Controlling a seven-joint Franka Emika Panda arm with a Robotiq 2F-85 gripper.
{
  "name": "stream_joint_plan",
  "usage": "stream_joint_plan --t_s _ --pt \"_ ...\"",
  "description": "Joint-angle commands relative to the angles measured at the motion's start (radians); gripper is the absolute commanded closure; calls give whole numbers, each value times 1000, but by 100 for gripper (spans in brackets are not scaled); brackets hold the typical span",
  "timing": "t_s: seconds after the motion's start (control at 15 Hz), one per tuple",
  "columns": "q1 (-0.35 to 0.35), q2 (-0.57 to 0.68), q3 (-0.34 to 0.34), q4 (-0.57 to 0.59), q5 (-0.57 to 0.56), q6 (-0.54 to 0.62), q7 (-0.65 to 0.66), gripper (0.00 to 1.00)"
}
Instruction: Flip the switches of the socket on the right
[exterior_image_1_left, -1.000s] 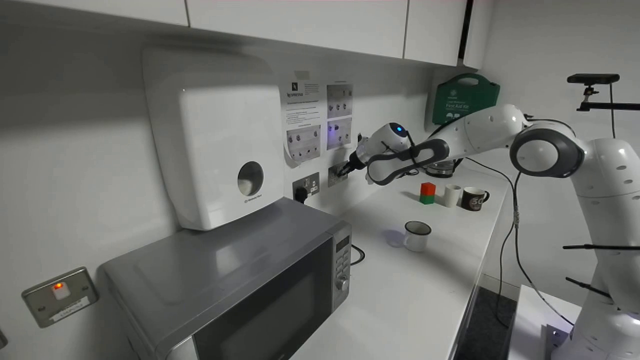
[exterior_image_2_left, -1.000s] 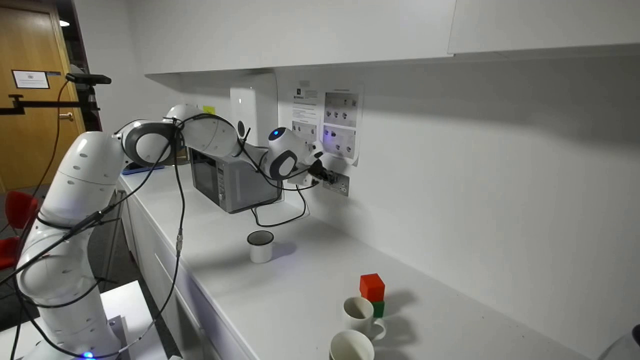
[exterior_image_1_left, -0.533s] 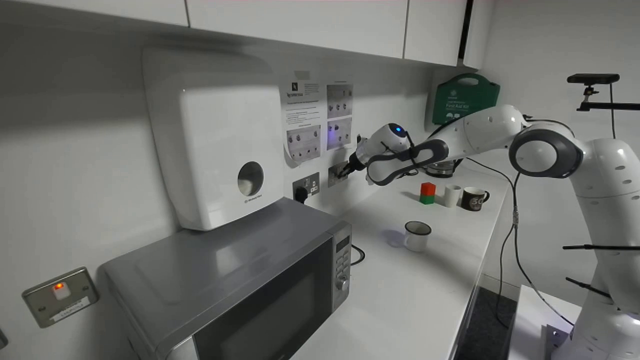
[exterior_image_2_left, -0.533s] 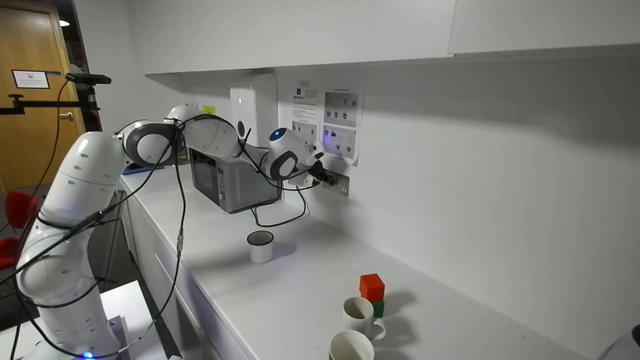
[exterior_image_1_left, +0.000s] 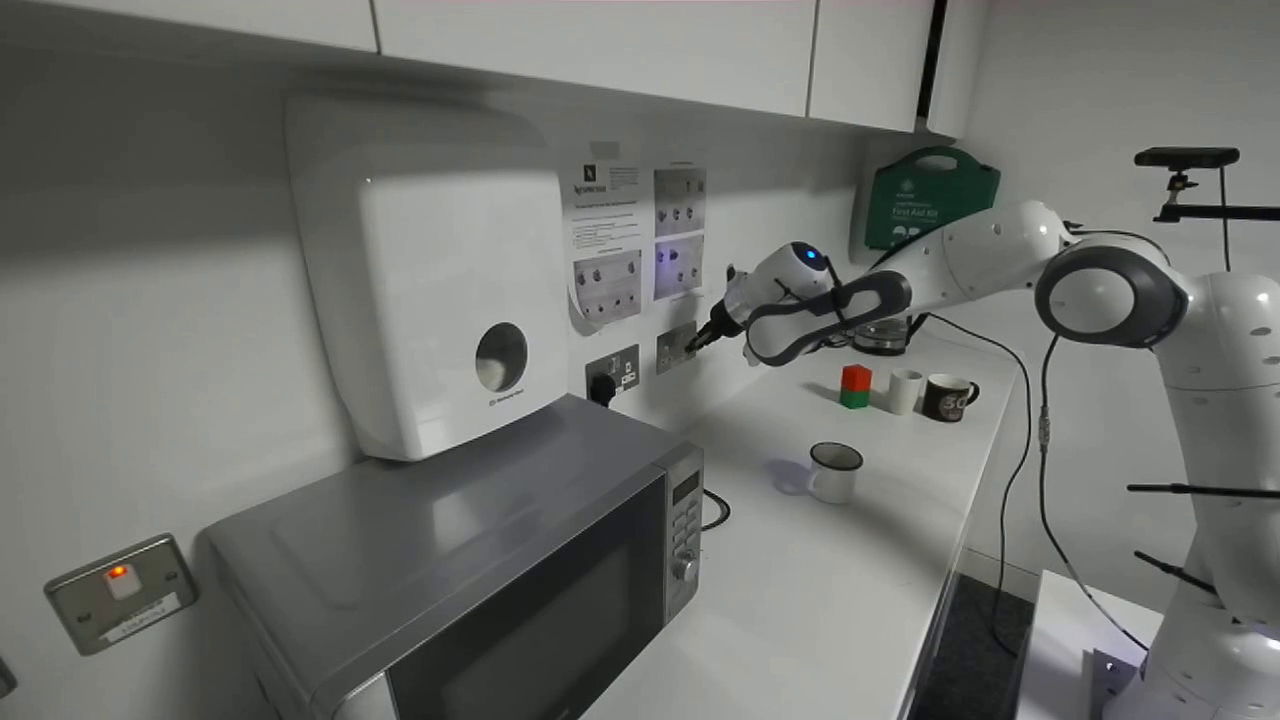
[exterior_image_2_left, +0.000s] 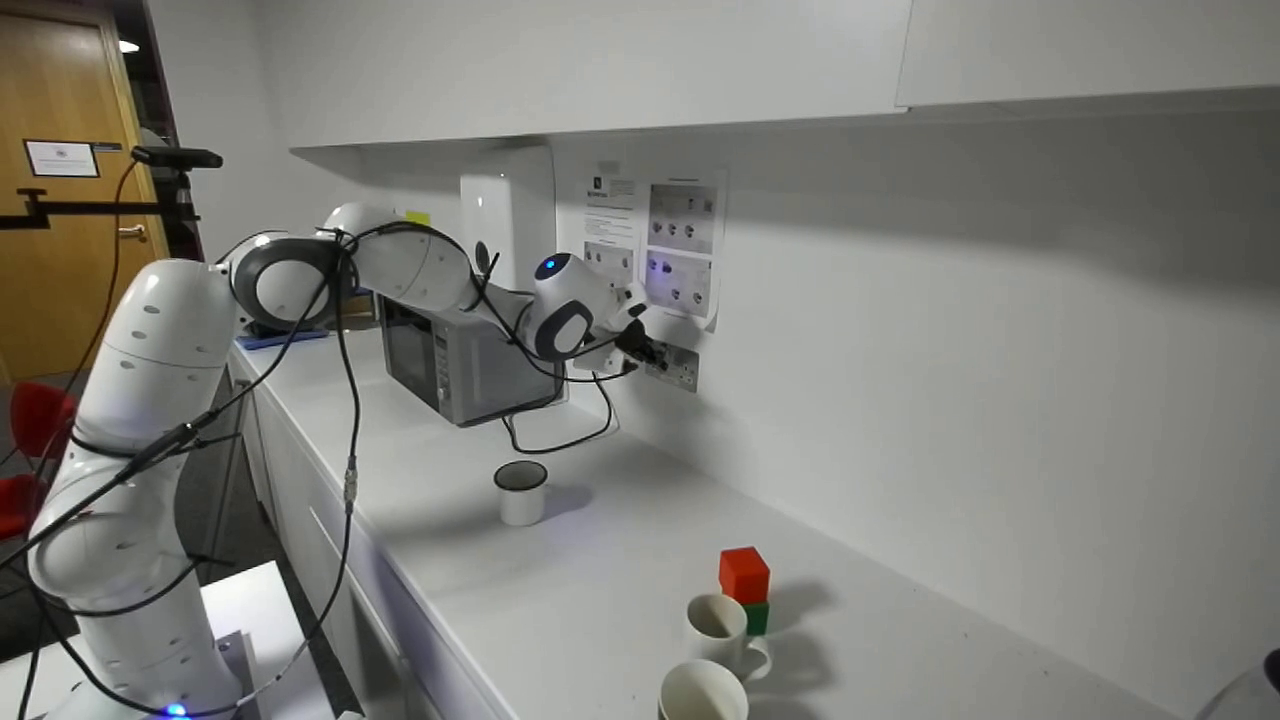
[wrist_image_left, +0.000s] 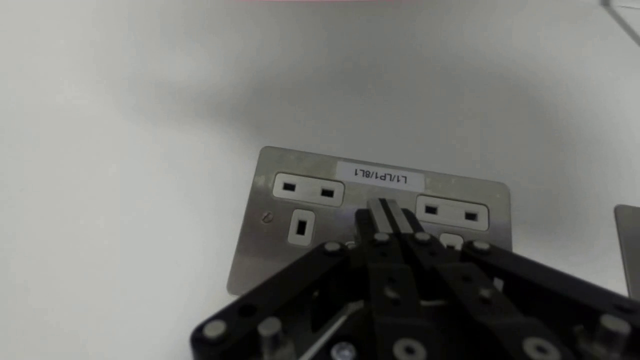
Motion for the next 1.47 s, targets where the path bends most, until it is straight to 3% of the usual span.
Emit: stream_joint_plan --t_s 0.0,1.4 --pt "-37 -81 28 -108 19 34 -39 100" --pt "-42 -65 35 -12 -3 -2 -40 100"
